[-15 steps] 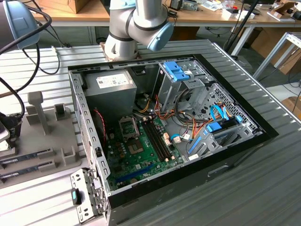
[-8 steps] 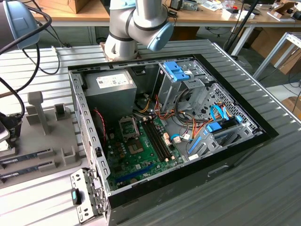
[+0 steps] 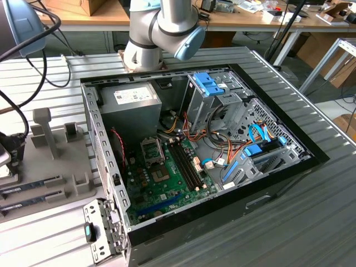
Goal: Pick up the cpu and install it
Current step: 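Pick up the cpu and move it towards the insertion slot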
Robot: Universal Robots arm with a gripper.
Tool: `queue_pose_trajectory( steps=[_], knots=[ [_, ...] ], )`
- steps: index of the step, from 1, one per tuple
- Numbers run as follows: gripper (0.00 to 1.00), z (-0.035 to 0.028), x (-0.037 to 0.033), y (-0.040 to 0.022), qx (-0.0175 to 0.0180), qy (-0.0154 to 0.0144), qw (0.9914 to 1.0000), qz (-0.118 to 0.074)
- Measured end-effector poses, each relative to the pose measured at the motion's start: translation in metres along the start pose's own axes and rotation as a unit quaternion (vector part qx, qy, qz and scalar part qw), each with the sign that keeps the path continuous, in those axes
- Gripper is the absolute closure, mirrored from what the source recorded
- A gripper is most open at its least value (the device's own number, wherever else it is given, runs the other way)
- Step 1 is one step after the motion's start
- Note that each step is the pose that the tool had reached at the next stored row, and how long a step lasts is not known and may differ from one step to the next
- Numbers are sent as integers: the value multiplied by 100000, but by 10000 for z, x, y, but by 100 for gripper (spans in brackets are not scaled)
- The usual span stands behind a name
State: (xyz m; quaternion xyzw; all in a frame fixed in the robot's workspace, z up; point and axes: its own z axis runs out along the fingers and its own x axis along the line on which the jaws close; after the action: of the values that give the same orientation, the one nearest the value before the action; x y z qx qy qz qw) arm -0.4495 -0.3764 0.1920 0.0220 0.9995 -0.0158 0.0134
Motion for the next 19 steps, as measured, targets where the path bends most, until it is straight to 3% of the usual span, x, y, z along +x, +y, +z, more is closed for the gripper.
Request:
queue_pose_trajectory(
  steps=[19],
  knots=[
    [53, -136, -4, -4, -15, -9, 100000, 0]
  ],
)
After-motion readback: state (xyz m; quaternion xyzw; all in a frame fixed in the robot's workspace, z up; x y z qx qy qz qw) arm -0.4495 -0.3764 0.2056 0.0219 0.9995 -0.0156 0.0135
